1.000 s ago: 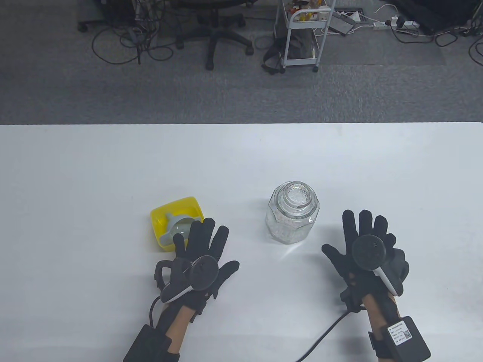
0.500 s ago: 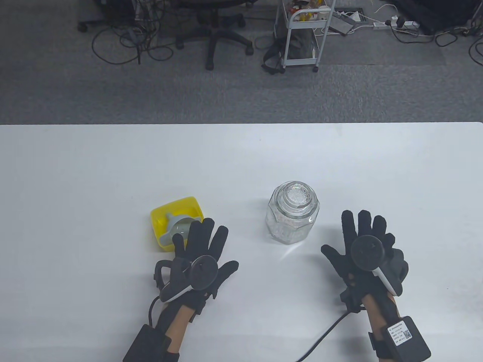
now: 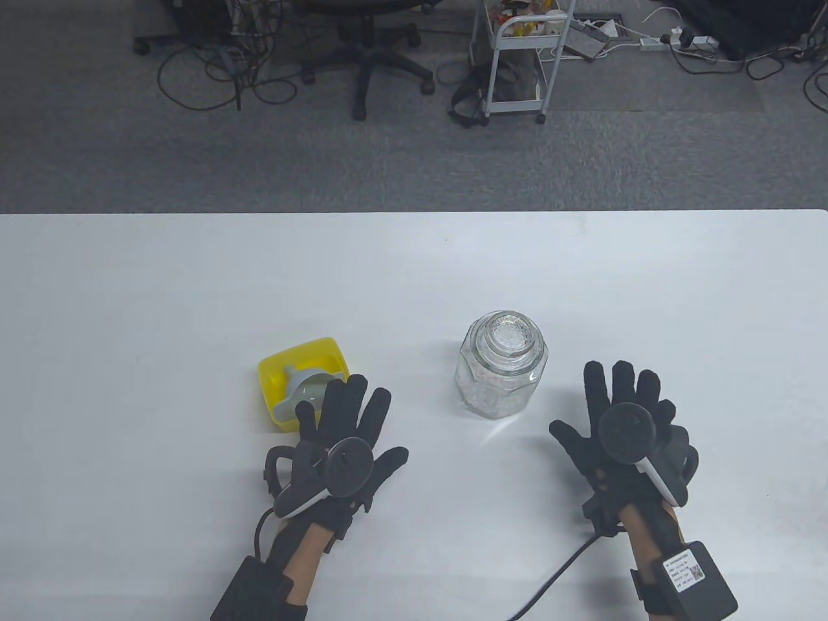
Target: Transfer rice through funnel into glass jar
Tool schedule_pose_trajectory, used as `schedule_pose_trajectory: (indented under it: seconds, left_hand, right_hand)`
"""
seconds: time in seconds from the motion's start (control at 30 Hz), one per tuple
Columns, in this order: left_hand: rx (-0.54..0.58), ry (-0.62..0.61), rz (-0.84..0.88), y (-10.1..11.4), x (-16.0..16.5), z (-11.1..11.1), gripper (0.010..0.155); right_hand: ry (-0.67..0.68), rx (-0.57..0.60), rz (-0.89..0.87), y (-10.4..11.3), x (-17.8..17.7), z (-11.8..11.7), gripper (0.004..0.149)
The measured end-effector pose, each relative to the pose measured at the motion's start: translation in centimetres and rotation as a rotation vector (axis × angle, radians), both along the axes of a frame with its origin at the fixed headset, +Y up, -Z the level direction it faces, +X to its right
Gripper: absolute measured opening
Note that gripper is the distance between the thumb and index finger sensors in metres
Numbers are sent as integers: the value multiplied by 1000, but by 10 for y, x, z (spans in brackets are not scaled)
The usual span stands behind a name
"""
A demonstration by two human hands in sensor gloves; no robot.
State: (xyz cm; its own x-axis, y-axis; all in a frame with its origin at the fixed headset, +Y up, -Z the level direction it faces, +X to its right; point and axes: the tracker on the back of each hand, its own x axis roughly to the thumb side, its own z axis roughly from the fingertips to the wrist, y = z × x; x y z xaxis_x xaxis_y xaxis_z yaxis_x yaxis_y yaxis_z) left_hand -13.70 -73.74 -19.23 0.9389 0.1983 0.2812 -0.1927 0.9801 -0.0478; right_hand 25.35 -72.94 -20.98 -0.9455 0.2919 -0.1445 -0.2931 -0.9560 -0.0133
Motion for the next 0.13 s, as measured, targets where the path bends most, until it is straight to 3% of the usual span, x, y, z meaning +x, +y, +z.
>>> schedule_pose_trajectory:
  seconds: [0.13]
  left_hand:
    - [-2,-7,1,-1,1,0,85]
  right_hand:
    - [5,-6,4,0,-1,0,93]
